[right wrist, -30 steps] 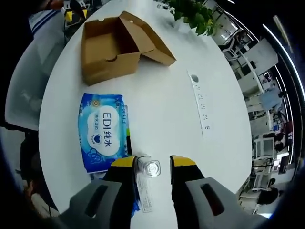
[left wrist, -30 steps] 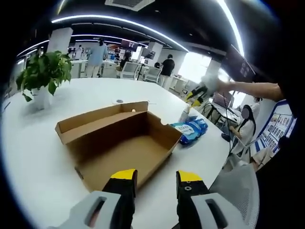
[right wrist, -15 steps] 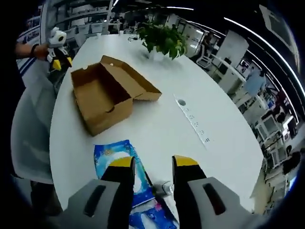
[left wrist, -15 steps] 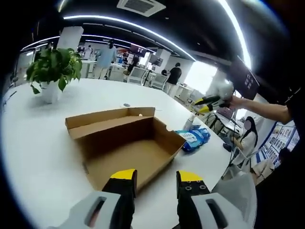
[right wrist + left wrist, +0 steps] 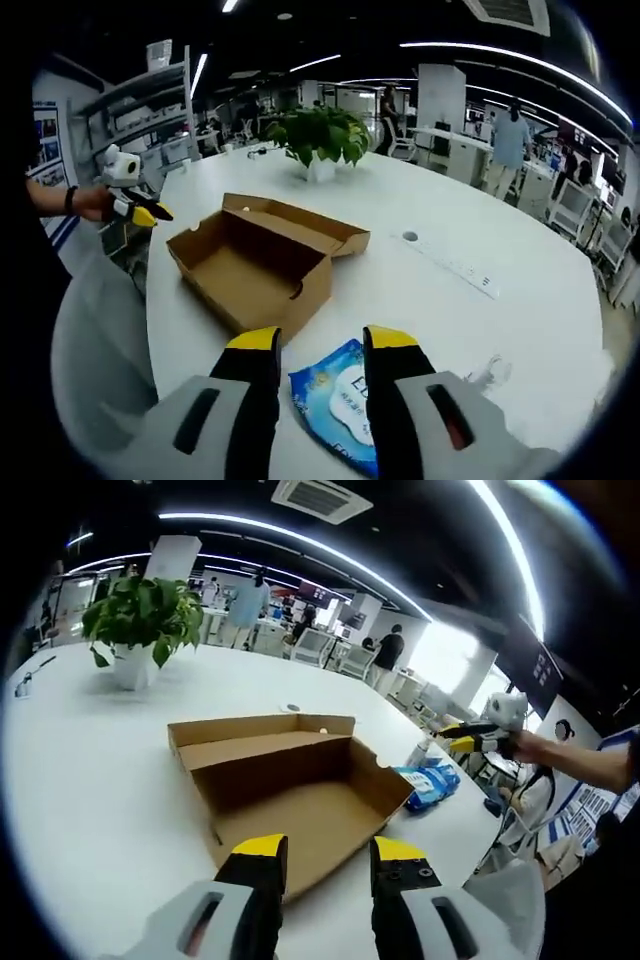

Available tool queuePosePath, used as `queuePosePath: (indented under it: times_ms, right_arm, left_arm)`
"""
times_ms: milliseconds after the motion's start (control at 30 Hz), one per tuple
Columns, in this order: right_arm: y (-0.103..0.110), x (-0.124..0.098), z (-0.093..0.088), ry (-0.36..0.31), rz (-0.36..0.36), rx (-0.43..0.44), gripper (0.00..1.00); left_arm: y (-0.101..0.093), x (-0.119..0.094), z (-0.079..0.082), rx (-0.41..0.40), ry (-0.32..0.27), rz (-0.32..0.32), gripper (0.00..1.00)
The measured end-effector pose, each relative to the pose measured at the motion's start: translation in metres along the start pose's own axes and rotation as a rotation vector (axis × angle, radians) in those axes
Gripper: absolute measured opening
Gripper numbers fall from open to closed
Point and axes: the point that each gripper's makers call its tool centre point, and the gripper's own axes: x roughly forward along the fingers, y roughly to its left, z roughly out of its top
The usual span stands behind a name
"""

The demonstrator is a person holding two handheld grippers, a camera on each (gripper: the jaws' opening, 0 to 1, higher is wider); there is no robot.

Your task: Operate the shoe box by opening the lid, removing the specified soft item, and placing it in the target area until the item is outside and the box remains undamaged.

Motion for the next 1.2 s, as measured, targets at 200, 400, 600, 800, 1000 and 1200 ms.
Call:
queuePosePath:
  times_ms: [200, 400, 600, 800, 1000, 1200]
  right_arm:
    - [0.025, -0.003, -0.012, -0.041, -0.024, 0.066, 0.31]
    - [0.039, -0.019, -0.019, -0.087, -0.069, 0.118, 0.33]
    - [0.058, -0.028, -0.037, -0.12, -0.107, 0.205, 0.35]
    - [0.073, -0.03, -0.052, -0.135, -0.132, 0.271, 0.35]
    - [0.085, -0.028, -0.061, -0.136, -0.134, 0.311, 0.37]
    - [0.091, -0.025, -0.074, -0.128, -0.138, 0.338, 0.37]
  left_arm:
    - [0.023, 0.002, 0.004, -0.062, -0.037, 0.078, 0.33]
    - [0.04, 0.002, 0.0, -0.076, -0.045, 0.148, 0.33]
    - [0.066, 0.0, -0.014, -0.179, -0.038, 0.25, 0.33]
    - [0.076, 0.007, -0.026, -0.234, -0.021, 0.262, 0.32]
    - [0.074, 0.017, -0.033, -0.259, -0.001, 0.263, 0.32]
    - [0.072, 0.028, -0.042, -0.25, 0.032, 0.266, 0.32]
